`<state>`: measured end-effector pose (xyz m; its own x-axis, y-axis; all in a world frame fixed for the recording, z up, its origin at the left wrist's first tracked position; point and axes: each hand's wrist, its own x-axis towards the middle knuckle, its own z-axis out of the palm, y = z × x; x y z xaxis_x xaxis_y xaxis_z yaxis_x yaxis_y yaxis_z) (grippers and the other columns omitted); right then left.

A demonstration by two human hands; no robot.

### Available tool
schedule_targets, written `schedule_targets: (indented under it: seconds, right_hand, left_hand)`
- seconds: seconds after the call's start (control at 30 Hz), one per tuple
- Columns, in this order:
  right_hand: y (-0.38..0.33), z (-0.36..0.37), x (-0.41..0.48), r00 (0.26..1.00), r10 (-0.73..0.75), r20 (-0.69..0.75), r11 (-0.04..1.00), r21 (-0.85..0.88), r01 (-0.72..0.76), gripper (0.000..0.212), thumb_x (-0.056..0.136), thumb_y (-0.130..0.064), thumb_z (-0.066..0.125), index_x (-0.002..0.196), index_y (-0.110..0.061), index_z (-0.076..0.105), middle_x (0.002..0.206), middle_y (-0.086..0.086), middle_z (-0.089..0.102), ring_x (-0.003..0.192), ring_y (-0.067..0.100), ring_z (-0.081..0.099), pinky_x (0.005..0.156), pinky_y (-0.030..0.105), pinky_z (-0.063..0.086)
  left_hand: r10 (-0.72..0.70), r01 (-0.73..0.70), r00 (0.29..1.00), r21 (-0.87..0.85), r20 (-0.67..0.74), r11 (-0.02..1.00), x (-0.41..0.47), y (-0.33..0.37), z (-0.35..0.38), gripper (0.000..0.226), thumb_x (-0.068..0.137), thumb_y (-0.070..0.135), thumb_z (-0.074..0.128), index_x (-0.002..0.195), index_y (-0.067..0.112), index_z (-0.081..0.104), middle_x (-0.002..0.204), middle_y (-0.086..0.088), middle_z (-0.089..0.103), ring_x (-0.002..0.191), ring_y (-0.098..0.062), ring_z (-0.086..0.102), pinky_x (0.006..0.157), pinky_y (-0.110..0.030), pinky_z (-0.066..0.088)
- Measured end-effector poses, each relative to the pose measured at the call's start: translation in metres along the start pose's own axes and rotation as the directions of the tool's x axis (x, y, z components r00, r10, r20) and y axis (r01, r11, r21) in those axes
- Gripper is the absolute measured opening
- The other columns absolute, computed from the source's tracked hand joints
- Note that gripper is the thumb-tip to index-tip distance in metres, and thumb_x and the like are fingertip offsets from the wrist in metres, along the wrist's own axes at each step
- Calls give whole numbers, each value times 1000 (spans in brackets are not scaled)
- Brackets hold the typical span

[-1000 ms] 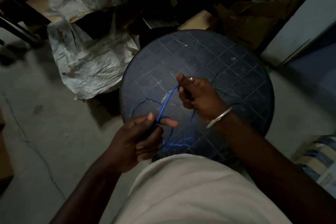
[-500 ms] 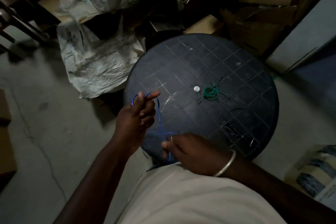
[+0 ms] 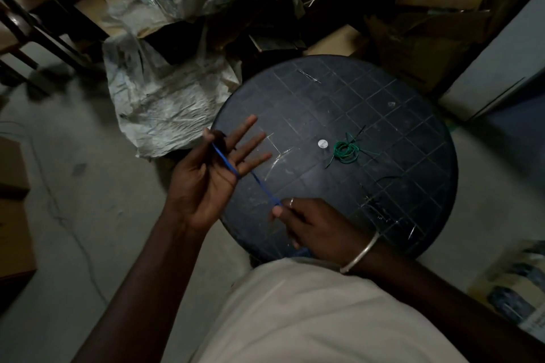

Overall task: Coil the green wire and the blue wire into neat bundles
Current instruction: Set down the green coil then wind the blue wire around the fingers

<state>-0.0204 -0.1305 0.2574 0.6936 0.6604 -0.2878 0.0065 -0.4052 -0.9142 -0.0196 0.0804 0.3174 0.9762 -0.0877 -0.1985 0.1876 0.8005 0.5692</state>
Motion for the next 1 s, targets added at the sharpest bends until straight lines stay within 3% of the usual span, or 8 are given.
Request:
schedule_targets:
  seconds: [0.27,0.4,0.53,0.7,0.8,0.87,0.93,1.0]
  right_hand:
    - [-16,-15,-30,981,-125,148,990,80,114,18,102,-23,53,102,-13,68,58,-13,57,54,-1,49,54,21,40]
    - [-44,-50,-22,977,-168,-132,933,298,201,26,99,-27,57,79,-21,72,55,-5,39,50,6,35,47,20,29]
    - [-39,-94,24,917,66,-393,801,569,186,35,100,-30,55,69,-18,66,48,-8,30,41,5,21,40,17,18]
    - [-10,-91,50,867,189,-461,883,465,55,37,80,-54,70,64,-20,70,46,-5,31,42,10,25,44,21,25]
    - [3,-62,48,879,229,-419,946,308,-100,43,86,-54,65,64,-17,61,40,-10,39,38,4,35,41,19,35]
    - [12,-38,34,934,180,-308,969,218,-115,41,99,-38,58,64,-15,60,38,-9,42,36,1,36,42,18,34]
    - [18,-17,13,991,89,-95,994,64,-83,43,104,-30,52,67,-13,68,45,-8,51,44,-1,43,50,17,35]
    - [14,-9,-6,997,50,59,998,-32,-48,42,104,-34,50,79,-12,76,53,-6,52,51,3,47,55,24,38]
  left_hand:
    - [410,-133,862,648,-298,750,24,27,-32,38,106,28,30,74,19,46,142,-13,54,129,-15,53,89,-23,48]
    - [179,100,958,844,-225,527,14,-4,-46,37,105,25,37,76,10,55,81,-4,76,77,-12,71,79,-33,49]
    - [-168,184,981,727,-95,661,-16,-39,-20,44,106,23,33,96,-1,68,44,-17,40,45,-17,42,88,-58,50]
    - [-437,399,839,177,324,899,-38,-32,12,59,104,36,33,140,-11,40,41,1,16,32,-10,15,75,-42,60]
    - [-307,404,855,-165,418,900,-43,-23,23,58,106,35,26,150,-2,23,47,1,28,37,-9,27,72,-39,59]
    - [-181,272,926,-250,332,929,-36,-12,25,54,106,33,26,151,2,25,86,-10,60,75,-22,62,91,-43,55]
    - [-66,97,983,-179,172,979,-24,-1,19,51,107,34,22,151,9,28,153,-19,35,140,-41,35,116,-52,31]
    - [-1,0,999,33,46,999,-12,3,3,50,107,37,22,152,17,30,161,-17,23,146,-43,21,119,-54,17]
